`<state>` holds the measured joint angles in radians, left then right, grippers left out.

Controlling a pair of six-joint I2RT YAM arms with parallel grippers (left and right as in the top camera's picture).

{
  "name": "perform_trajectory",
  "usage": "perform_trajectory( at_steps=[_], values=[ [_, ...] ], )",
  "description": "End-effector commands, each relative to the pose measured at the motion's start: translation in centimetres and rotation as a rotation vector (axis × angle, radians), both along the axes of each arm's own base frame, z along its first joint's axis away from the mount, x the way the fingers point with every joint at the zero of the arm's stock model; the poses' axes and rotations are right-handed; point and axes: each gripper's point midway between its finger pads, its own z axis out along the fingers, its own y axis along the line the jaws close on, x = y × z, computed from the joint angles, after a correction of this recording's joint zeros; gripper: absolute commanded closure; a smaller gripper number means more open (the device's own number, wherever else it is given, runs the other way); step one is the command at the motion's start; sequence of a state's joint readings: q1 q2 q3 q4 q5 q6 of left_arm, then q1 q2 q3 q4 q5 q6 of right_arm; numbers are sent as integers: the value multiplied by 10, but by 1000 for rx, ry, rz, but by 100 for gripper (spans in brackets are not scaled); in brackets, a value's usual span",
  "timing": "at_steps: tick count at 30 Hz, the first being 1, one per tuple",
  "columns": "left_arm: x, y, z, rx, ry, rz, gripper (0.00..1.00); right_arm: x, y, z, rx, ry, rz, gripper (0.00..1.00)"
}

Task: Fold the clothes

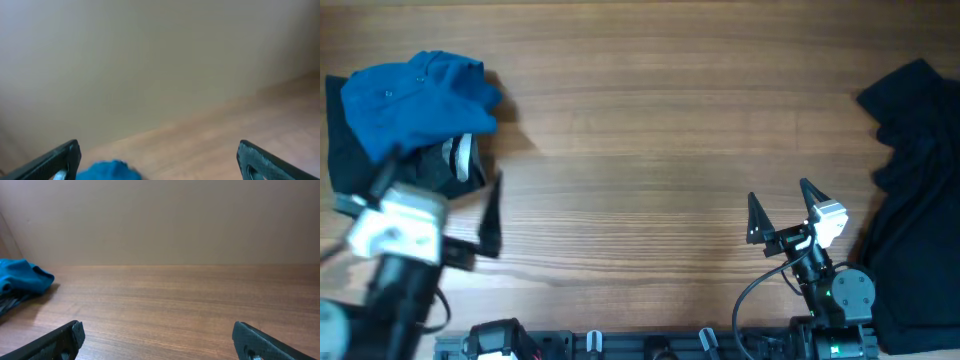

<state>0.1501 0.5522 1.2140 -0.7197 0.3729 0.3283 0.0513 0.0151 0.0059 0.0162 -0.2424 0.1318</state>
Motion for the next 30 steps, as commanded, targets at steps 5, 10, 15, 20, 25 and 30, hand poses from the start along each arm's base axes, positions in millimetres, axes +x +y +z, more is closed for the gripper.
perform_trajectory(
  at_steps=[5,10,15,20,25,30],
  values=[
    [3,-25,-154,-1,79,-153,0,0,-1,2,14,-6,-6,0],
    [9,-44,-190,29,-100,-261,0,0,-1,2,14,-6,-6,0],
    [20,-52,-221,12,-106,-317,0,0,-1,2,14,-6,-6,0],
    [30,-52,-270,-151,38,-306,0,0,-1,2,13,-6,-6,0],
    [45,-19,-263,-132,-12,-98,0,0,-1,2,14,-6,-6,0],
    [47,-10,-272,-176,35,-42,0,0,-1,2,14,-6,-6,0]
  ],
)
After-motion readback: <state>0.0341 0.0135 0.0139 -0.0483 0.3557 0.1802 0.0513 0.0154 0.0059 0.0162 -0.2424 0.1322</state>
